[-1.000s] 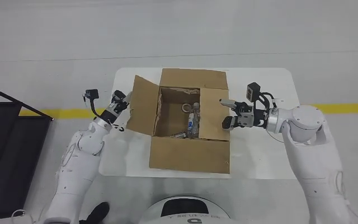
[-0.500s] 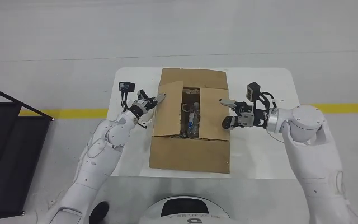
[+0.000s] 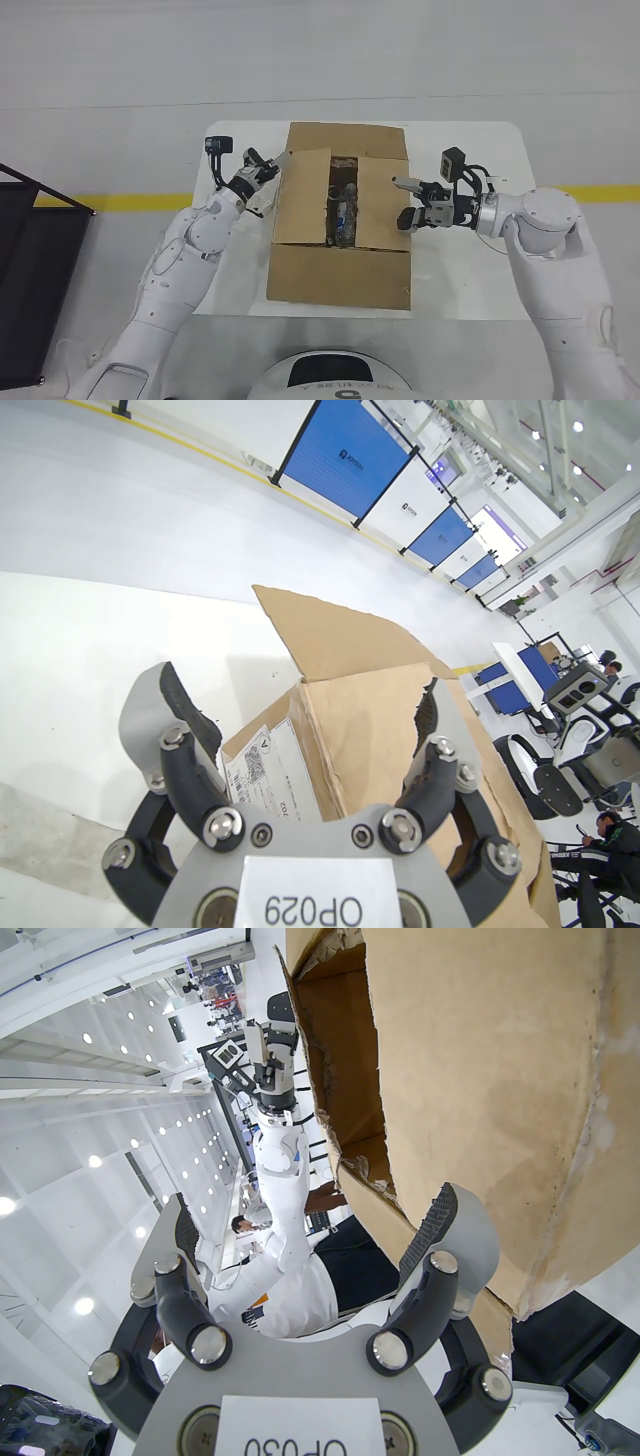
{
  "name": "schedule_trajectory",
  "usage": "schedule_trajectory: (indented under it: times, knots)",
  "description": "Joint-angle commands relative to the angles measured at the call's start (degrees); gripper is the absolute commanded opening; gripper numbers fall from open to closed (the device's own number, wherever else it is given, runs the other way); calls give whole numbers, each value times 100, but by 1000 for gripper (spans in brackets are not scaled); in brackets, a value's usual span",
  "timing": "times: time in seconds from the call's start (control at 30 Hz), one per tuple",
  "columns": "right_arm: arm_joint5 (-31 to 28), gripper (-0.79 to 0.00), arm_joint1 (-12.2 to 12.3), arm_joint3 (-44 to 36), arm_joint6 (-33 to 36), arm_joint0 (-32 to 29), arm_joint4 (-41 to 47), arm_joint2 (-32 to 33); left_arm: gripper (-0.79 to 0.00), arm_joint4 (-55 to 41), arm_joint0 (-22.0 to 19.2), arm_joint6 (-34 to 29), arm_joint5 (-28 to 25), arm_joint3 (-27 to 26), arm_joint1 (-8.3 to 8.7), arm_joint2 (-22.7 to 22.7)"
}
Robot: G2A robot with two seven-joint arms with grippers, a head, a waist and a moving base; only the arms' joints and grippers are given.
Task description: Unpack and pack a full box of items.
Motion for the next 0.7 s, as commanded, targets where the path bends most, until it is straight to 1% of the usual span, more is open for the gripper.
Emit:
schedule_trajectory:
  times: [0.0,0.13,0.2,0.27,0.33,0.4,0.47,0.57,0.6,0.67]
  knots:
    - [0,0,0,0,0,0,0,0,0,0,0,-1,-1,0,0,0]
    - [0,0,0,0,0,0,0,0,0,0,0,-1,-1,0,0,0]
    - [0,0,0,0,0,0,0,0,0,414,3,-54,37,17,28,9]
    - [0,0,0,0,0,0,0,0,0,444,42,-514,-384,0,72,6]
    - [0,0,0,0,0,0,0,0,0,211,87,-1017,-806,-29,126,-109]
    - [0,0,0,0,0,0,0,0,0,-47,120,-1474,-1032,-86,177,-247]
    - [0,0,0,0,0,0,0,0,0,-164,173,-1827,-1139,-206,221,-342]
    - [0,0,0,0,0,0,0,0,0,103,263,-2044,-1050,-452,278,-444]
    - [0,0,0,0,0,0,0,0,0,404,278,-2033,-922,-531,296,-462]
    - [0,0,0,0,0,0,0,0,0,1278,322,-1754,-578,-694,318,-416]
